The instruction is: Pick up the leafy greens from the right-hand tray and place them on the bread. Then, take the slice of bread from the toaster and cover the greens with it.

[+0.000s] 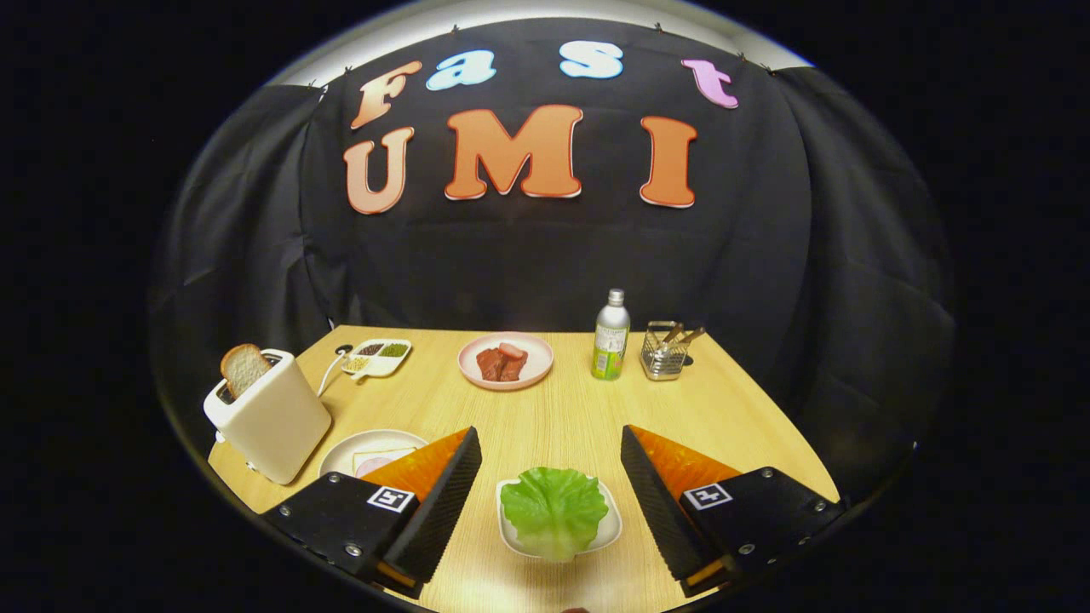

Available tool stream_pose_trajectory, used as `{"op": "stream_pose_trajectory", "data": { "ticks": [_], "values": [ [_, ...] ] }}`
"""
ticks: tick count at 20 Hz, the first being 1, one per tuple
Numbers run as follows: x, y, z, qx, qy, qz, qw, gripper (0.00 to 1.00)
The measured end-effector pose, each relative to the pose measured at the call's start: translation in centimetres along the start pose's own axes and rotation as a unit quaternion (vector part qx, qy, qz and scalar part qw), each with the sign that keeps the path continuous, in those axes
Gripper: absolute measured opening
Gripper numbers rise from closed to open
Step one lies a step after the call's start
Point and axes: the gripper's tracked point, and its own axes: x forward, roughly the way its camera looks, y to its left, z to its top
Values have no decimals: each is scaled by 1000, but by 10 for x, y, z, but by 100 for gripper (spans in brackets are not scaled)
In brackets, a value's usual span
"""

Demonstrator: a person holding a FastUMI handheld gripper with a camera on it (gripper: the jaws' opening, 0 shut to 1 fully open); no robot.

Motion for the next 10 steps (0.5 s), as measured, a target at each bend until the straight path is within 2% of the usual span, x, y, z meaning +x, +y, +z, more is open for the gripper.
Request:
{"op": "stream_pose_trajectory", "data": {
  "ticks": [10],
  "values": [
    [56,-12,-61,-13,154,1,988,99]
  ]
}}
